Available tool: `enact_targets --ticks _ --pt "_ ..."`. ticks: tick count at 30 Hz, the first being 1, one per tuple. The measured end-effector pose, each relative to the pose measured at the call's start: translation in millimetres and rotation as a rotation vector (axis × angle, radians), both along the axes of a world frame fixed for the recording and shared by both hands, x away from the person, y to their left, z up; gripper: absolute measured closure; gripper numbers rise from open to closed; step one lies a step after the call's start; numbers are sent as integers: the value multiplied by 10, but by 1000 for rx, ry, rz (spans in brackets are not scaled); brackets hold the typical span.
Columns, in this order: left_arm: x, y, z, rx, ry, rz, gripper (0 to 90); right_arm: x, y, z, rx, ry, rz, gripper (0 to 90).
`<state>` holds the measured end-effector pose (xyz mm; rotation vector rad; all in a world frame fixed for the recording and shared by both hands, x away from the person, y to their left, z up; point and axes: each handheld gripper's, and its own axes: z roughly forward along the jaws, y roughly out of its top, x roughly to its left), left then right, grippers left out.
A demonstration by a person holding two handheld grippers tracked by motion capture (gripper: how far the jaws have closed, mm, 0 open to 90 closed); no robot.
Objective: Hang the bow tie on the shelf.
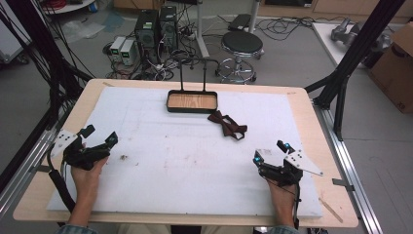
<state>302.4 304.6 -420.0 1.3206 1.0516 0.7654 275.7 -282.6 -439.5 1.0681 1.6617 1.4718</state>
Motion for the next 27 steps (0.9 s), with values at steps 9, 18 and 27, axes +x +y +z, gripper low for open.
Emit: enact_targets --ticks 9,18,27 --pt "13 -45 1 13 -7 12 128 -8 -16 -7 10 6 1 66" --pt "16 -42 -1 10 -6 11 128 -7 -13 -8 8 8 -1 67" --pt "8 -31 3 3 -11 10 128 -7 -12 -8 11 12 2 67"
